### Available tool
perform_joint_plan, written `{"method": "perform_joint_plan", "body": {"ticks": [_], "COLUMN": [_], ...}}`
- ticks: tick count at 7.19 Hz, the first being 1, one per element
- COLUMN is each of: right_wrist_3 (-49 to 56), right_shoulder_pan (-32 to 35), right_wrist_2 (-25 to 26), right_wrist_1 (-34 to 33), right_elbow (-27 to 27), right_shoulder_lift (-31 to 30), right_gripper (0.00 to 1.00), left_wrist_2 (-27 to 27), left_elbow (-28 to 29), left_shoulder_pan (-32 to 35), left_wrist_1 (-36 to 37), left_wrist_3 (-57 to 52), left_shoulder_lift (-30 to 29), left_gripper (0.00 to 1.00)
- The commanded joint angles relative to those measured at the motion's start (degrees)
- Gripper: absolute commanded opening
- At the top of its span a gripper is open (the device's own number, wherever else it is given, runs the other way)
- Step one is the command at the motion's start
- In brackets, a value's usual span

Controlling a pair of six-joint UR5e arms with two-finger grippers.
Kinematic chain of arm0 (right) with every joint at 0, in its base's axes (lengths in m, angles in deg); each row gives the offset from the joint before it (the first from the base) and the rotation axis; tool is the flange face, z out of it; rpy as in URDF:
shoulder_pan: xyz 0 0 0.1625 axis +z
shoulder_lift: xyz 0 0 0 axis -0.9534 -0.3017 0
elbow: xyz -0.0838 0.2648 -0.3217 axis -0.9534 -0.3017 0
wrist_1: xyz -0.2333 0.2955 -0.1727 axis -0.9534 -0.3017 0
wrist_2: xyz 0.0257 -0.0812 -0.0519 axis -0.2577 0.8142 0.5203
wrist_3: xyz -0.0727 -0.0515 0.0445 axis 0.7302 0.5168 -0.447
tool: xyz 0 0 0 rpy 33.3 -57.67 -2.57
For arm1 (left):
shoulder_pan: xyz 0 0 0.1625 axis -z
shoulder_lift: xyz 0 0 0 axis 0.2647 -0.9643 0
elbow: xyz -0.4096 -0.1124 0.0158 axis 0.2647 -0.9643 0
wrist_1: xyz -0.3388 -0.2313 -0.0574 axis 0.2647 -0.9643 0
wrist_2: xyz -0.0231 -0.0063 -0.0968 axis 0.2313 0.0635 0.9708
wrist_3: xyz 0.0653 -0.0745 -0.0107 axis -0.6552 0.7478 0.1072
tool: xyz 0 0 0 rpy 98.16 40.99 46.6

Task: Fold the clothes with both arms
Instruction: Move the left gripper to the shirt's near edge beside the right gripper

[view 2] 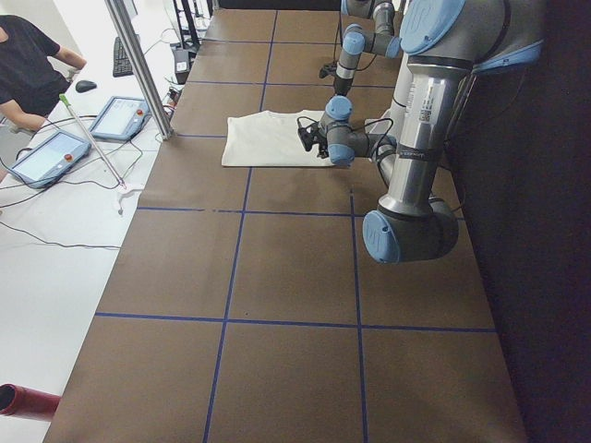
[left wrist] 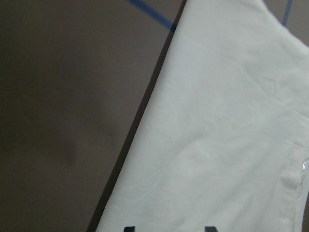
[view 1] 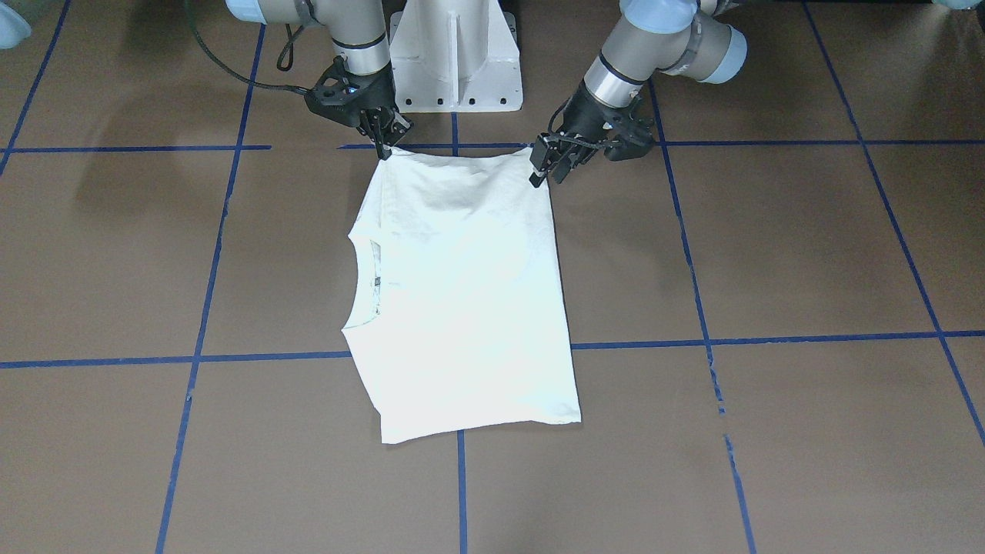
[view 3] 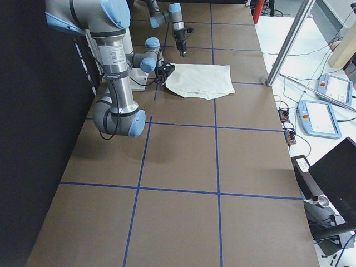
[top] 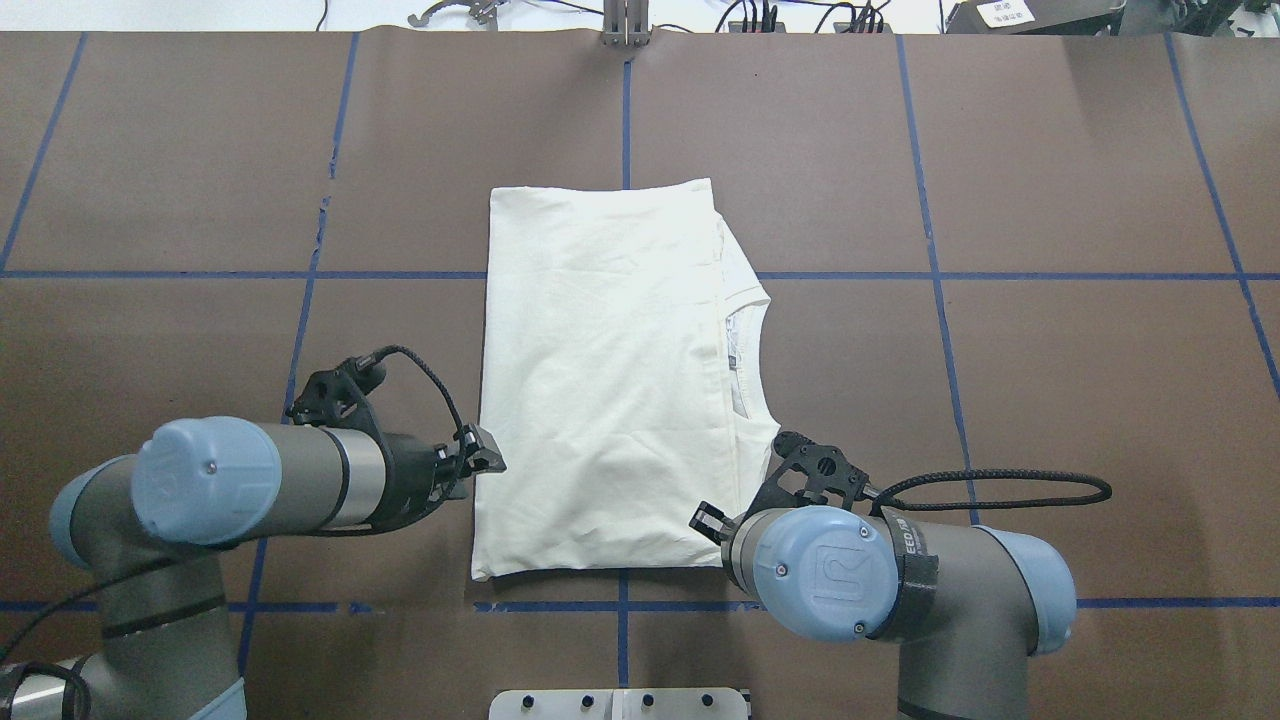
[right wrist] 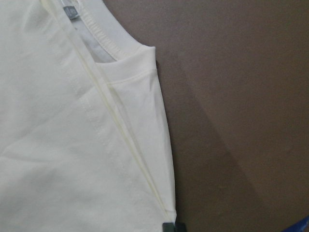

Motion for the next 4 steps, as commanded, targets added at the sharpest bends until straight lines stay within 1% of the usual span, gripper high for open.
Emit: {"method": "perform_joint_plan", "body": {"ticks": [1,3,4], "right_wrist_3": [0.0,0.0,0.0], "right_shoulder_pan": [-0.03,-0.03,-0.03], "right_wrist_2": [0.0,0.0,0.0], "right_wrist_1": [0.07,-0.01,-0.01], "right_elbow": [0.03,0.03,0.03], "right_shoulder_lift": [-0.1,-0.1,-0.01], "right_gripper": [0.0,0.0,0.0], "left_wrist_2": [-3.63,-3.64,-3.64], "left_elbow": [-0.11,-0.02,0.15], "left_shoulder_pan": [-5.53,-6.67,-7.2], "left_wrist_1": [4.15,4.62,4.62], "left_wrist_3": [3.13,3.22,3.31], "left_shoulder_lift": [0.51,0.69,0.69], "left_gripper": [0.58,0.57,0.55]}}
